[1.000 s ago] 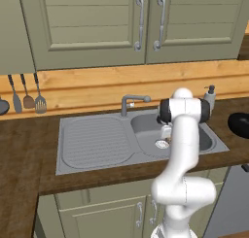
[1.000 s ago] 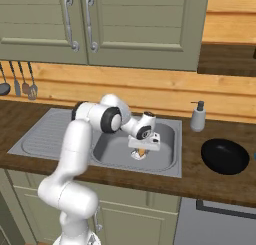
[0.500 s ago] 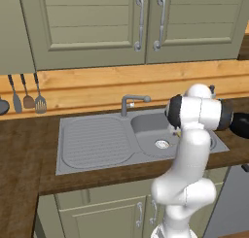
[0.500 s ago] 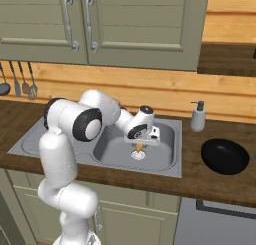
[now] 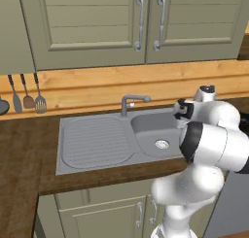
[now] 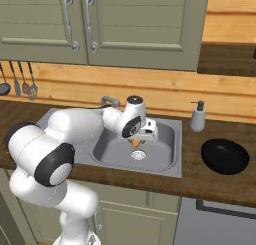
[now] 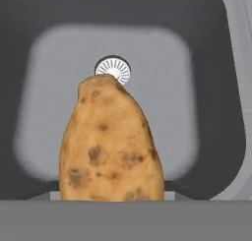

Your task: Pick the potato from the sink and place it in the bowl. Then pick the bowl and place it in the microwave. Then close the microwave door and press the start button.

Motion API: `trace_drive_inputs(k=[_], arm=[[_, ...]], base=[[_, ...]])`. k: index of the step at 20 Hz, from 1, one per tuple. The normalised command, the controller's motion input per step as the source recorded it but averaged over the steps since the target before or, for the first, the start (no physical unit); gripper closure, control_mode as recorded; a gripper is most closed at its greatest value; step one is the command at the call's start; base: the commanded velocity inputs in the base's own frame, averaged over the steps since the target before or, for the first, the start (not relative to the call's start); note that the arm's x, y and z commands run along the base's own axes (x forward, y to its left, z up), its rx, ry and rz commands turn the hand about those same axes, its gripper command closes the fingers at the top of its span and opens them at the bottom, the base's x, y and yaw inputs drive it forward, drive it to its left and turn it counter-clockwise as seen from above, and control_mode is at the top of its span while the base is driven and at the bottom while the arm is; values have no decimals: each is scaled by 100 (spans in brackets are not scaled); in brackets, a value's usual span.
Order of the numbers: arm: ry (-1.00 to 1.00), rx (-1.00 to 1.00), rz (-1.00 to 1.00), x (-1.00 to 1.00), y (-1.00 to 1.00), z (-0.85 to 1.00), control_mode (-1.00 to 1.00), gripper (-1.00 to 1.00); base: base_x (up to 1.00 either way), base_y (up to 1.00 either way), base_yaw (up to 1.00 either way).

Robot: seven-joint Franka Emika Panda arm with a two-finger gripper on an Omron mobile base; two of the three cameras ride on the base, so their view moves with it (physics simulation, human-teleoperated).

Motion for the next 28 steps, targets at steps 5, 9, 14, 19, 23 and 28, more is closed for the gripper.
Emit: trace_drive_inputs(k=[5, 9, 14, 19, 23, 28], arm=[[1, -20, -17, -48, -13, 92, -100, 100], [10, -23, -18, -22, -38, 60, -100, 100], [11, -18, -20, -4, -53, 34, -100, 100], [2, -3, -7, 0, -90, 0, -100, 100], [0, 0, -3, 0, -100, 4, -100, 100], [4, 10, -2, 0, -100, 17, -100, 100]], base=[[0, 0, 0], [0, 0, 0], [0, 0, 0], [0, 0, 0], [0, 0, 0], [0, 0, 0]])
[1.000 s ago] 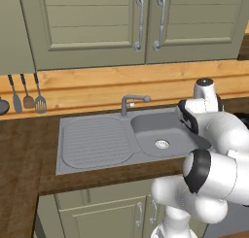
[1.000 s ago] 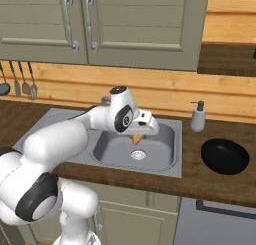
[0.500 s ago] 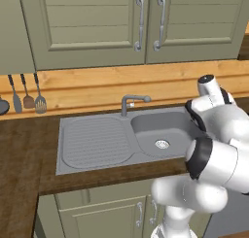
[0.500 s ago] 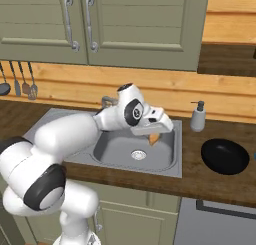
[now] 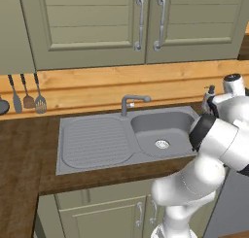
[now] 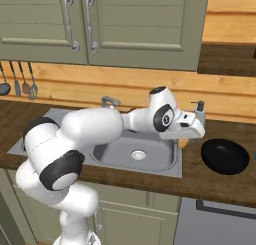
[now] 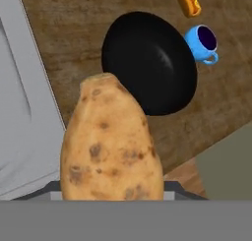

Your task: Pick the potato from the sink and place it in the bowl. Then pick the bowl and place it in the microwave. Then close the microwave door and press the start button.

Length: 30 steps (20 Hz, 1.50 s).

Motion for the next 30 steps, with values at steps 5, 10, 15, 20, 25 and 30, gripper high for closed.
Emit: trace_drive_inputs(k=[5, 10, 15, 20, 25, 30], arm=[[-12, 21, 1, 0, -98, 16, -100, 100], [-6, 32, 2, 0, -81, 9, -100, 100], [-6, 9, 0, 10, -33, 0, -100, 100], [3, 0, -1, 45, -3, -3, -100, 100], [1, 0, 0, 27, -1, -26, -100, 100], [3, -3, 0, 10, 0, -67, -100, 100]], base=[[0, 0, 0], [0, 0, 0], [0, 0, 0], [0, 0, 0], [0, 0, 0], [0, 0, 0]])
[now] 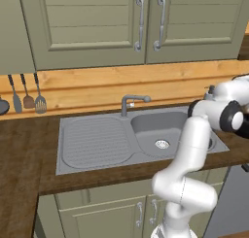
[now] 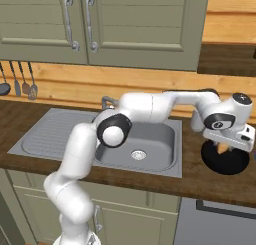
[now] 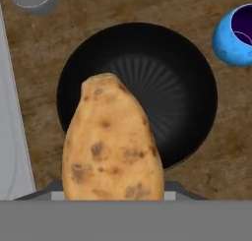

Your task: Pick the potato from the sink and place it in the bowl. Then pick the bowl and place it in the microwave. Then close the microwave door and press the start button.

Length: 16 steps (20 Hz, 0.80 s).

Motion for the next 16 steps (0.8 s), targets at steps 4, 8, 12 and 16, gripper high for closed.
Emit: trace_drive_inputs(k=[4, 8, 12, 16], arm=[[4, -13, -3, 17, 24, -82, -100, 100], [7, -5, -5, 53, 3, -49, -100, 100], [8, 0, 0, 45, 0, -40, -100, 100], [10, 0, 0, 20, -4, -33, -100, 100]], base=[[0, 0, 0], [0, 0, 0], [0, 0, 0], [0, 0, 0]])
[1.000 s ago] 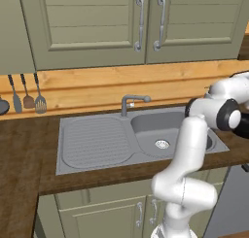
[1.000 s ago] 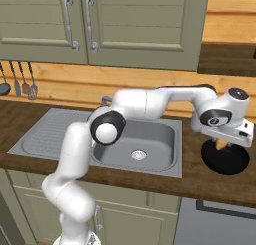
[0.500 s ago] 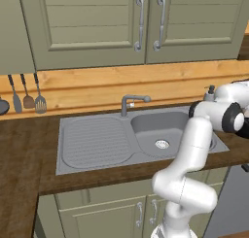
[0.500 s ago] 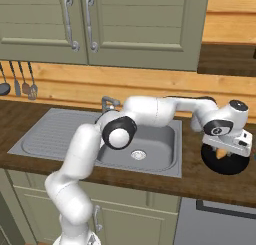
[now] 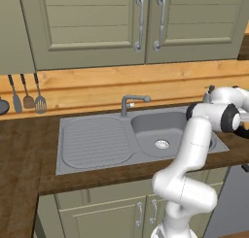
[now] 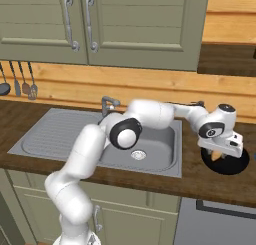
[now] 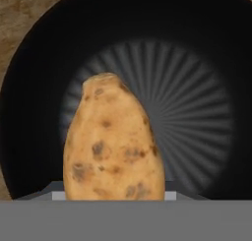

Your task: Pick the potato from the sink and place it in the bowl. Then pick the bowl and place it in the microwave. Then close the microwave door and press the start button.

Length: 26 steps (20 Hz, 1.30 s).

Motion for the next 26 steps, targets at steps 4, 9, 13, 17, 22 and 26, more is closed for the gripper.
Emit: trace_drive_inputs(k=[4, 9, 13, 17, 22, 26], arm=[[10, 0, 0, 13, -5, -21, -100, 100], [3, 0, 0, 8, 0, -17, -100, -100], [5, 0, 0, 9, 0, 0, -100, -100], [2, 0, 0, 0, 0, 11, -100, -100], [-15, 0, 0, -14, 8, 39, -100, -100], [-5, 1, 0, -30, 26, 47, -100, -100]], base=[[0, 0, 0], [0, 0, 0], [0, 0, 0], [0, 0, 0], [0, 0, 0], [0, 0, 0]])
